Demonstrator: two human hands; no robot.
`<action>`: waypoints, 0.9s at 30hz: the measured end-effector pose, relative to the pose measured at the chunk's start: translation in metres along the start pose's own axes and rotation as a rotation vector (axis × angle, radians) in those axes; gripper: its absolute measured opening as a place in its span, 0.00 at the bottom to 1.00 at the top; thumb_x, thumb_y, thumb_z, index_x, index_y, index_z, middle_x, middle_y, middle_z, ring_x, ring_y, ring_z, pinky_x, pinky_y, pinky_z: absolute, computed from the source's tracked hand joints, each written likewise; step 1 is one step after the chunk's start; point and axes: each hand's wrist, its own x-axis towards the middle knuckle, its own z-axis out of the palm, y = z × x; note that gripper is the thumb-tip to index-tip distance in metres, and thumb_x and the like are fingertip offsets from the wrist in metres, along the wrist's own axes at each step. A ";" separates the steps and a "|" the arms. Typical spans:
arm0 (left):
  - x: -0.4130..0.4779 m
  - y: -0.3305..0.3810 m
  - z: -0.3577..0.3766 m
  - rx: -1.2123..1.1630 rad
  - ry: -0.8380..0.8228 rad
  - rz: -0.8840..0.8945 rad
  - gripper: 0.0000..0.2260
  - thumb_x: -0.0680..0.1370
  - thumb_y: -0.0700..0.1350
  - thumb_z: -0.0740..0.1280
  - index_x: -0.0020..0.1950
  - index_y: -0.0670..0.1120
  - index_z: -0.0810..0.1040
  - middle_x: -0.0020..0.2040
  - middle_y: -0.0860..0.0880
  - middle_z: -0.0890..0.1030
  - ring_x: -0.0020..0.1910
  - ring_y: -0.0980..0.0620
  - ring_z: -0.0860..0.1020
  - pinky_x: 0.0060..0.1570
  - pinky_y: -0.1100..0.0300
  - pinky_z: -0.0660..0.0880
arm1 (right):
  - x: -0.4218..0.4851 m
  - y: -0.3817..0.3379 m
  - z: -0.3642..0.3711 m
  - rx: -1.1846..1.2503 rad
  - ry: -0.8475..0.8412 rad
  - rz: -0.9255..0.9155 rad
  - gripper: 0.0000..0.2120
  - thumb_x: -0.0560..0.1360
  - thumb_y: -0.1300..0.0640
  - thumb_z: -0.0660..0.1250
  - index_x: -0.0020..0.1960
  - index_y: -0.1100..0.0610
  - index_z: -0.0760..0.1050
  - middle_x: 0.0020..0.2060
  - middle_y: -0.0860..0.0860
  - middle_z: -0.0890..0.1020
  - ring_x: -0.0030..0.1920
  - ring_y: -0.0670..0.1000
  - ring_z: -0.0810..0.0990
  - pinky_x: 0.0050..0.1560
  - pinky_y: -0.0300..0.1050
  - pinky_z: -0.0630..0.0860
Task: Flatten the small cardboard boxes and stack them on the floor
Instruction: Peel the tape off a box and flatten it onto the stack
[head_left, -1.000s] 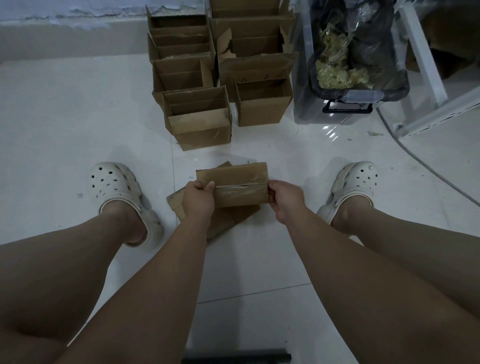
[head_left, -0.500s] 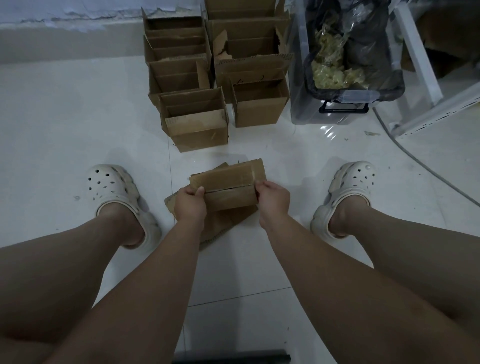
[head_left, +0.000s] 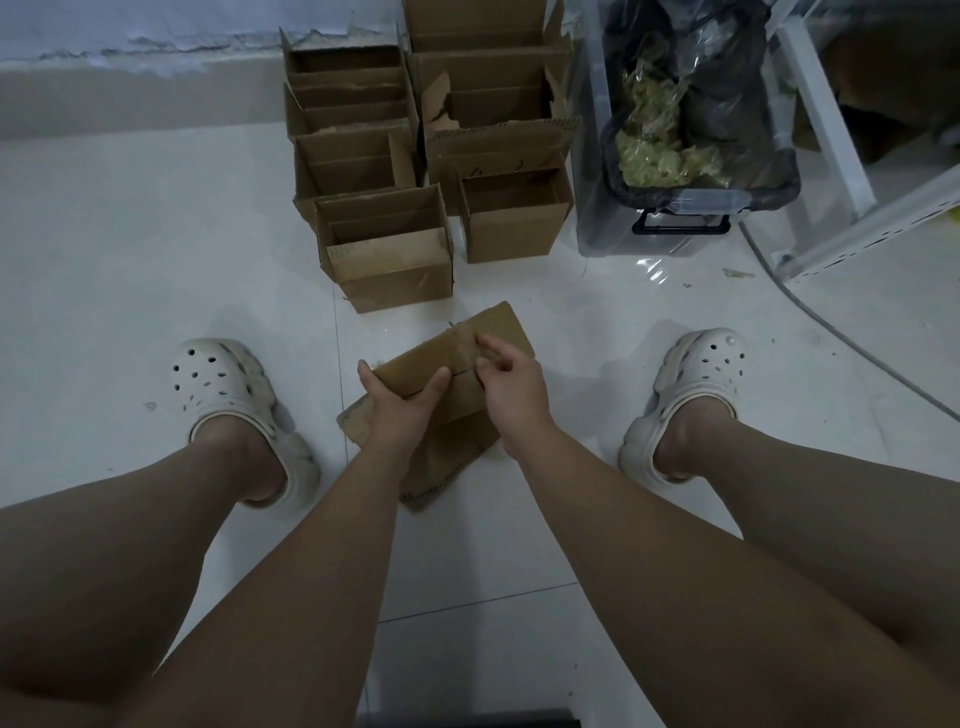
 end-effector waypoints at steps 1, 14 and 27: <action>0.001 0.001 -0.001 0.008 0.001 -0.032 0.50 0.67 0.68 0.67 0.76 0.56 0.38 0.73 0.42 0.61 0.69 0.38 0.64 0.63 0.44 0.68 | -0.001 -0.001 0.001 -0.025 0.015 -0.024 0.15 0.80 0.58 0.61 0.65 0.47 0.75 0.62 0.52 0.77 0.62 0.52 0.75 0.64 0.51 0.73; -0.001 0.004 -0.003 -0.227 -0.023 -0.128 0.49 0.67 0.66 0.70 0.76 0.56 0.42 0.74 0.46 0.61 0.70 0.39 0.64 0.66 0.41 0.66 | 0.004 0.000 0.007 -0.214 0.014 -0.150 0.05 0.78 0.56 0.64 0.50 0.46 0.74 0.40 0.40 0.74 0.43 0.44 0.74 0.36 0.34 0.67; -0.004 -0.003 -0.011 -0.344 -0.082 -0.143 0.50 0.64 0.65 0.71 0.76 0.60 0.43 0.73 0.47 0.63 0.69 0.40 0.65 0.65 0.40 0.68 | -0.001 0.000 0.008 -0.329 -0.051 -0.227 0.13 0.79 0.55 0.62 0.63 0.47 0.74 0.42 0.47 0.73 0.41 0.46 0.73 0.41 0.38 0.70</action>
